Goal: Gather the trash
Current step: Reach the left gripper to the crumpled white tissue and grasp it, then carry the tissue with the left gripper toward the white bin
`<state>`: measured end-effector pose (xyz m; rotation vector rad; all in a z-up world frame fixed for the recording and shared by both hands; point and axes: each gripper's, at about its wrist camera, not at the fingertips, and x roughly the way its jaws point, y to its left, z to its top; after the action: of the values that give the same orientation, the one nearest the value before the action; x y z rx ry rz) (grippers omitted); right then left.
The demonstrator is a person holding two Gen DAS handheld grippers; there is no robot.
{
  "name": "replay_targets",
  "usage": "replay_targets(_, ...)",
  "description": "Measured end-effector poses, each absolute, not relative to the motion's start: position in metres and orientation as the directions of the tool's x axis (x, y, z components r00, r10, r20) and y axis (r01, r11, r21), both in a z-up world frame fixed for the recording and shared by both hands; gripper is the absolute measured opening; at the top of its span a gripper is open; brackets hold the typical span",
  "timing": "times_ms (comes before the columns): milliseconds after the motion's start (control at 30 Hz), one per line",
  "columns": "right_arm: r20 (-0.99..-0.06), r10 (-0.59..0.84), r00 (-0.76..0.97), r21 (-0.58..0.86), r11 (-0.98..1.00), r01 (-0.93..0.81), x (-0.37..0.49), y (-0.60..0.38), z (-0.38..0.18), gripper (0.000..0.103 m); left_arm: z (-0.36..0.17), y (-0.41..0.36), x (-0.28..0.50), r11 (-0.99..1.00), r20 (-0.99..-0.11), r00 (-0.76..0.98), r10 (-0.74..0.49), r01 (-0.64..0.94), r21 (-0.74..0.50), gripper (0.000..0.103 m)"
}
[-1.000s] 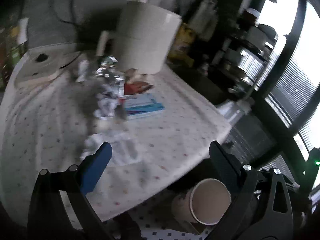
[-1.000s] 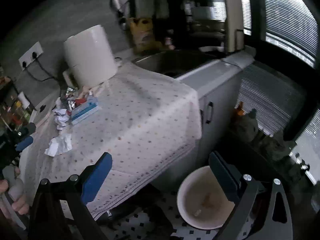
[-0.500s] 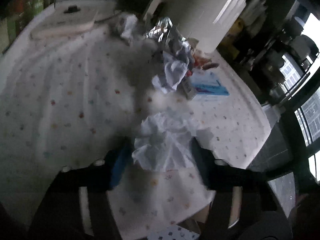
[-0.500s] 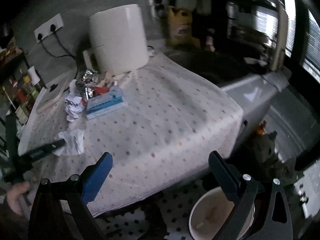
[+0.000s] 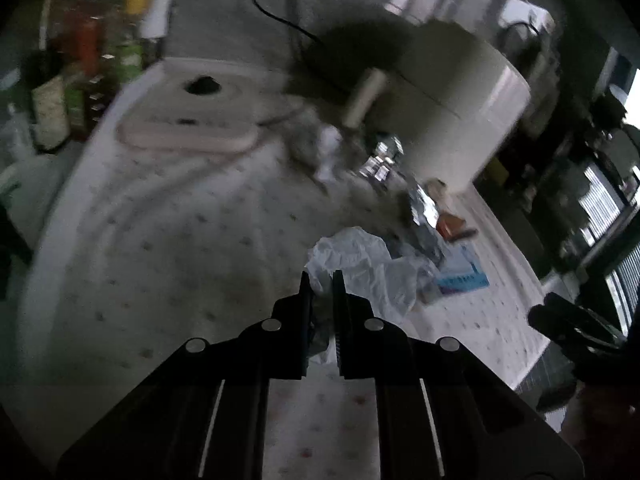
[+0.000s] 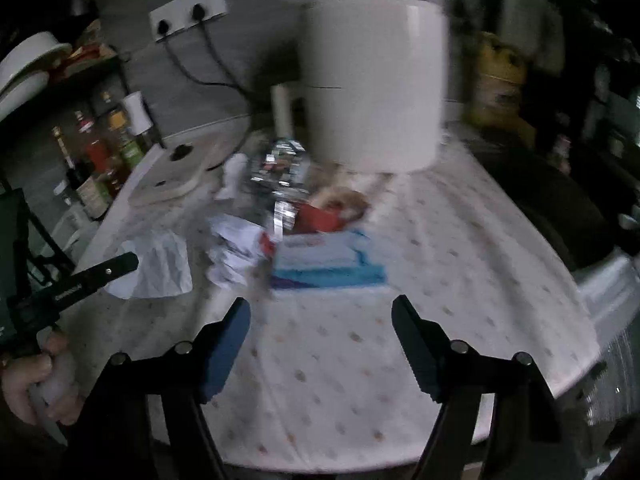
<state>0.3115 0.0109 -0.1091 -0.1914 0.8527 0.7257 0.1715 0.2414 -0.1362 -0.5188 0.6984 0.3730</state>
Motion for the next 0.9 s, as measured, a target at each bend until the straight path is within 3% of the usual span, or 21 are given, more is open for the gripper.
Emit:
replay_targets(267, -0.727, 0.573, 0.378, 0.135, 0.659, -0.740, 0.318, 0.078, -0.112, 0.072, -0.131, 0.272, 0.147, 0.767, -0.690, 0.685, 0.233, -0.566, -0.303, 0.010)
replay_targets(567, -0.734, 0.551, 0.398, 0.066, 0.640, -0.766, 0.324, 0.124, -0.137, 0.074, -0.133, 0.285, 0.124, 0.737, -0.699, 0.664, 0.266, -0.607, -0.296, 0.010)
replay_targets(600, -0.735, 0.557, 0.386, 0.071, 0.629, -0.774, 0.324, 0.125, -0.139, 0.063, -0.133, 0.286, 0.122, 0.732, -0.697, 0.664, 0.269, -0.612, -0.299, 0.010)
replay_targets(633, -0.750, 0.561, 0.349, 0.085, 0.606, -0.791, 0.324, 0.128, -0.141, 0.030, -0.133, 0.287, 0.121, 0.732, -0.697, 0.665, 0.269, -0.612, -0.301, 0.010)
replay_targets(667, -0.769, 0.557, 0.314, 0.102, 0.592, -0.800, 0.325, 0.129, -0.143, 0.018, -0.132, 0.287, 0.121, 0.732, -0.696, 0.666, 0.268, -0.610, -0.303, 0.010)
replay_targets(900, -0.722, 0.613, 0.320, 0.160, 0.598, -0.785, 0.312, 0.093, -0.114, 0.012, -0.117, 0.273, 0.125, 0.769, -0.663, 0.707, 0.246, -0.559, -0.311, 0.010)
